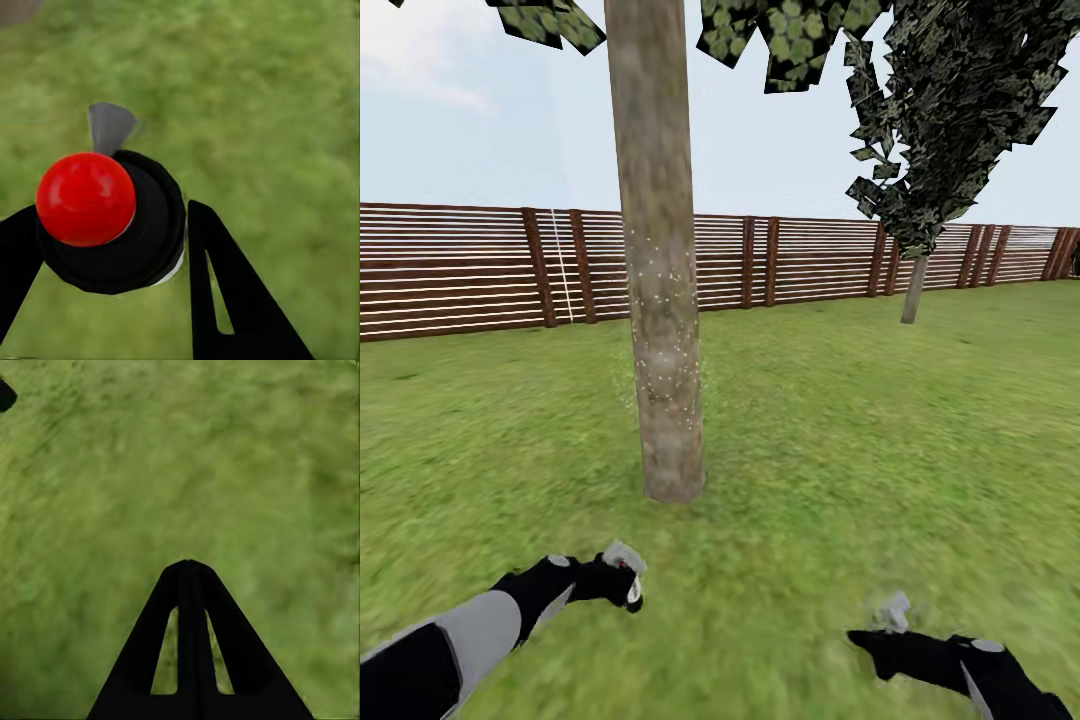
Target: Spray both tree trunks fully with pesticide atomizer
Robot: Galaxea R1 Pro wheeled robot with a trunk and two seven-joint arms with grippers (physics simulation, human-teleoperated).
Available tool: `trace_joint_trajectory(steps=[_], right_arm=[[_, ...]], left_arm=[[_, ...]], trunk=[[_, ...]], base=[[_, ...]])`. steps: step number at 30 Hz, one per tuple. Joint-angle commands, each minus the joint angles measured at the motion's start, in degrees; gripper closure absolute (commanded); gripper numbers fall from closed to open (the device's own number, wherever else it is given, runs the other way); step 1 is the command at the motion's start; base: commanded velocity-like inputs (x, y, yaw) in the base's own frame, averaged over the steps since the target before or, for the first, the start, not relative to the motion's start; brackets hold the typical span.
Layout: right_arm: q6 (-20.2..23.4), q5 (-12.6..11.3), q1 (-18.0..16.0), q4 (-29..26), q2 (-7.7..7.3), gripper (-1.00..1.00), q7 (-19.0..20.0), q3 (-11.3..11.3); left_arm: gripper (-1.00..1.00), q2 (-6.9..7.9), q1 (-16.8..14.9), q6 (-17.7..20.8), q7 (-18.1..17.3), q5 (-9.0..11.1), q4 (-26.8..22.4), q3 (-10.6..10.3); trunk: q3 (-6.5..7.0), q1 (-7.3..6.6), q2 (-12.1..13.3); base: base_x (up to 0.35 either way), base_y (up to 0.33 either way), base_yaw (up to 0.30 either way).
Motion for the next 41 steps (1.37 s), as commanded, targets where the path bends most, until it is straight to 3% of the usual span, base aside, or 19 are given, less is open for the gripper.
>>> trace_joint_trajectory(steps=[1, 2, 4, 7, 9, 11, 12, 13, 19, 22, 27, 29, 31, 32, 34, 36, 41], right_arm=[[-1.14, -0.11, 0.07, 2.02, -2.32, 1.00, -4.06, -3.64], [-1.72, -0.13, 0.07, 3.02, -3.48, 1.00, -6.98, -5.80], [-2.21, -0.22, 0.10, 3.79, -4.37, 1.00, -13.68, -9.61], [-5.63, -0.24, 0.10, 4.03, -4.61, 1.00, -23.83, -19.82], [-13.70, -0.24, 0.11, 4.18, -4.47, 1.00, -27.03, -26.54], [-23.58, -0.24, 0.15, 5.86, -4.12, 1.00, -31.25, -31.22], [-26.96, -0.24, 0.18, 7.66, -4.05, -1.00, -32.55, -32.23], [-28.88, -0.24, 0.20, 9.08, -4.06, -1.00, -33.22, -32.75], [-30.85, -0.05, 0.25, 12.10, -3.95, -1.00, -33.67, -33.22], [-30.89, 0.15, 0.30, 18.06, -3.90, -1.00, -33.65, -33.15], [-30.75, 0.20, 0.39, 20.34, -3.73, -1.00, -33.73, -32.99], [-30.72, 0.20, 0.39, 20.49, -1.84, -1.00, -33.74, -32.96], [-30.67, 0.17, 0.39, 20.49, 2.66, -1.00, -33.74, -33.03], [-30.65, 0.14, 0.39, 20.54, 5.74, -1.00, -33.74, -33.07], [-30.60, 0.11, 0.39, 20.53, 9.06, -1.00, -33.74, -33.10], [-30.56, 0.11, 0.39, 20.47, 9.86, -1.00, -33.74, -33.11], [-30.55, 0.11, 0.39, 20.45, 10.20, -1.00, -33.75, -33.06]], left_arm=[[1.00, 0.70, 1.23, -2.04, 2.57, 4.28, 0.01, 0.51], [1.00, 1.06, 2.54, -4.01, 5.30, 7.71, 0.05, 0.70], [1.00, 1.34, 5.46, -6.87, 11.32, 13.59, 0.08, 0.85], [1.00, 1.37, 10.09, -12.09, 17.21, 22.00, 0.09, 0.90], [1.00, 1.32, 12.74, -15.13, 21.35, 27.83, 0.36, 0.90], [1.00, 0.95, 14.41, -17.10, 24.10, 32.84, 1.66, 0.86], [1.00, 0.54, 14.94, -17.66, 24.74, 34.67, 2.41, 0.84], [1.00, 0.25, 15.31, -18.03, 25.10, 35.66, 3.31, 0.87], [1.00, -0.86, 16.85, -18.50, 25.44, 36.68, 4.24, 0.88], [1.00, -1.37, 17.38, -18.40, 25.71, 36.81, 4.30, 0.87], [1.00, -2.28, 18.60, -18.34, 30.44, 39.09, 4.26, 0.90], [1.00, -2.47, 18.88, -18.34, 30.78, 39.28, 4.24, 0.89], [1.00, -2.60, 19.01, -18.34, 30.92, 39.34, 4.23, 0.89], [1.00, -2.69, 19.05, -18.34, 30.97, 39.39, 4.22, 0.90], [1.00, -2.81, 19.08, -18.37, 31.01, 39.37, 4.22, 0.90], [1.00, -2.95, 19.07, -18.39, 31.02, 39.35, 4.22, 0.90], [1.00, -2.99, 19.09, -18.42, 30.97, 39.38, 4.22, 0.83]], trunk=[[0.01, 0.00, 0.00], [0.01, 0.00, 0.00], [0.01, 0.00, 0.00], [0.01, 0.00, 0.00], [0.01, 0.00, 0.00], [0.01, 0.00, 0.00], [0.01, 0.00, 0.00], [0.01, 0.00, 0.00], [0.01, 0.00, 0.00], [0.01, 0.00, 0.00], [0.01, 0.00, 0.00], [0.01, 0.00, 0.00], [0.01, 0.00, 0.00], [0.01, 0.00, 0.00], [0.01, 0.00, 0.00], [0.01, 0.00, 0.00], [0.01, 0.00, 0.00]], base=[[0.000, 0.000, 0.000], [0.000, 0.000, 0.000], [0.000, 0.000, 0.000], [0.000, 0.000, 0.000], [0.000, 0.000, 0.000], [0.000, 0.000, 0.000], [0.000, 0.000, 0.000], [0.000, 0.000, 0.000], [0.000, 0.000, 0.000], [0.000, 0.000, 0.000], [0.000, 0.000, 0.000], [0.000, 0.000, 0.000], [0.000, 0.000, 0.000], [0.000, 0.000, 0.000], [0.000, 0.000, 0.000], [0.000, 0.000, 0.000], [0.000, 0.000, 0.000]])
